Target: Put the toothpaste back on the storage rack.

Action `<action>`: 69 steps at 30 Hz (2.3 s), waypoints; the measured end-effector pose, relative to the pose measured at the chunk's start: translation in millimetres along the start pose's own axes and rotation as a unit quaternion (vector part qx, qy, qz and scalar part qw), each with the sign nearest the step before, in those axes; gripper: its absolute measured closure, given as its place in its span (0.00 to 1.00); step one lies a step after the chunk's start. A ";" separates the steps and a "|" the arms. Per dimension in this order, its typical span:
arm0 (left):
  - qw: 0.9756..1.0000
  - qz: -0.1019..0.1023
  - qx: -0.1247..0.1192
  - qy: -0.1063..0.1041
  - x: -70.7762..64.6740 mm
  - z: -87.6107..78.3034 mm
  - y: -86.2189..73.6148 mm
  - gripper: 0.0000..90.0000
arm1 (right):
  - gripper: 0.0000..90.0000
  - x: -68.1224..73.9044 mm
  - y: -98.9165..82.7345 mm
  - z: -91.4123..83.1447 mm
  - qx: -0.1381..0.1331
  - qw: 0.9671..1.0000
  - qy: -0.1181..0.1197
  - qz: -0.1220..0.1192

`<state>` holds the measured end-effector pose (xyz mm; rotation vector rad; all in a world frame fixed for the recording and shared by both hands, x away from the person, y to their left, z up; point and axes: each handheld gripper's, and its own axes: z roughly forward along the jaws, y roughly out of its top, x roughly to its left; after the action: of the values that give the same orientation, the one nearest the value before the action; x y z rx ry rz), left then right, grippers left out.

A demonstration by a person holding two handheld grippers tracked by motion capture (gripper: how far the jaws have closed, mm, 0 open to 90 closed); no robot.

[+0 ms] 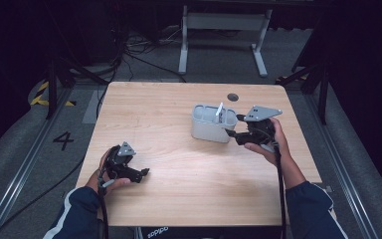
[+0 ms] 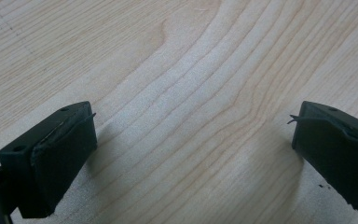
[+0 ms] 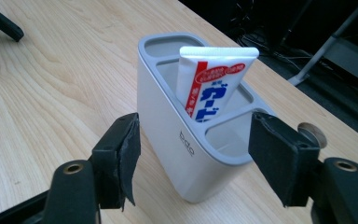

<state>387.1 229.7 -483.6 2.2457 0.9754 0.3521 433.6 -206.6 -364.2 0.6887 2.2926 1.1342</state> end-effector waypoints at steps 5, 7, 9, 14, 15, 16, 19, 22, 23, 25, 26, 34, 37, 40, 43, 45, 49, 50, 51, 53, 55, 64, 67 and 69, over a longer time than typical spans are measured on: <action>1.000 -0.001 0.000 0.001 -0.2 0.1 0.1 0.00 | 0.37 -2.2 -6.9 -6.9 0.003 1.000 -0.009 -0.001; 1.000 -0.001 0.002 -0.001 -0.1 -0.1 0.4 0.00 | 0.37 -3.2 -11.2 -10.6 0.007 1.000 -0.014 0.000; 1.000 -0.001 0.002 0.000 -0.1 -0.1 0.3 0.00 | 0.36 -4.1 -14.7 -12.9 0.013 1.000 -0.018 -0.003; 1.000 -0.001 0.001 0.000 -0.2 -0.1 0.3 0.00 | 0.35 -8.0 -25.4 -18.6 0.019 1.000 -0.024 0.003; 1.000 -0.001 0.002 0.000 -0.2 -0.1 0.3 0.00 | 0.35 -8.8 -28.3 -20.4 0.020 0.999 -0.025 0.004; 1.000 -0.001 0.002 0.000 -0.2 -0.1 0.3 0.00 | 0.34 -9.0 -30.1 -21.5 0.021 0.999 -0.026 0.004; 1.000 -0.001 0.002 0.000 -0.2 -0.1 0.3 0.00 | 0.34 -11.1 -38.0 -25.8 0.025 0.999 -0.028 0.008; 1.000 -0.001 0.002 0.000 -0.2 -0.1 0.3 0.00 | 0.34 -13.5 -46.1 -29.1 0.034 0.999 -0.035 0.008; 1.000 -0.001 0.002 0.000 -0.2 -0.1 0.3 0.00 | 0.34 -14.1 -48.4 -30.1 0.036 0.999 -0.036 0.010; 1.000 -0.001 0.002 0.000 -0.1 -0.1 0.3 0.00 | 0.34 -15.1 -54.1 -32.0 0.040 0.998 -0.040 0.012; 1.000 -0.001 0.002 0.000 -0.2 -0.1 0.3 0.00 | 0.34 -15.4 -56.2 -32.2 0.043 0.998 -0.042 0.011; 1.000 -0.001 0.001 -0.001 -0.1 0.1 0.4 0.00 | 0.32 -13.9 -78.2 -39.6 0.075 0.996 -0.051 0.004; 1.000 -0.001 0.002 0.000 -0.2 -0.1 0.4 0.00 | 0.32 -13.3 -86.8 -42.8 0.084 0.995 -0.052 0.005; 1.000 -0.001 0.002 0.000 -0.1 -0.1 0.4 0.00 | 0.32 -13.4 -96.0 -45.4 0.091 0.994 -0.053 0.011; 1.000 -0.001 0.001 0.000 -0.1 0.1 0.3 0.00 | 0.32 -14.1 -106.2 -47.6 0.102 0.993 -0.056 0.015; 1.000 -0.001 0.001 0.000 -0.1 0.1 0.3 0.00 | 0.32 -14.7 -112.2 -49.7 0.107 0.993 -0.054 0.022; 1.000 -0.001 0.002 0.000 0.0 -0.1 0.5 0.00 | 0.32 -15.5 -125.4 -54.7 0.115 0.991 -0.056 0.034; 1.000 0.002 0.002 0.000 0.3 -0.1 0.7 0.00 | 0.32 -15.7 -128.9 -55.6 0.117 0.991 -0.057 0.036; 1.000 0.001 0.002 0.000 0.2 0.0 0.8 0.00 | 0.32 -16.0 -132.6 -56.3 0.119 0.990 -0.056 0.042; 1.000 0.000 0.003 -0.001 0.1 0.2 1.0 0.00 | 0.32 -16.1 -140.0 -57.2 0.123 0.990 -0.050 0.052; 1.000 0.002 0.003 -0.001 0.3 0.6 1.4 0.00 | 0.32 -16.1 -147.6 -58.0 0.124 0.989 -0.046 0.059; 1.000 0.001 0.001 -0.001 0.2 1.0 1.4 0.00 | 0.28 -19.2 -181.6 -57.7 0.112 0.989 -0.021 0.098; 1.000 0.002 0.000 -0.001 0.3 1.3 1.5 0.00 | 0.24 -23.3 -191.2 -58.8 0.088 0.989 -0.011 0.121; 1.000 0.003 0.005 -0.002 0.6 0.9 2.3 0.00 | 0.22 -26.5 -193.7 -58.7 0.085 0.988 -0.003 0.132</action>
<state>389.2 228.6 -482.8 2.2586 0.9697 0.3457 374.4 -359.2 -486.3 1.0864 2.3633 1.0529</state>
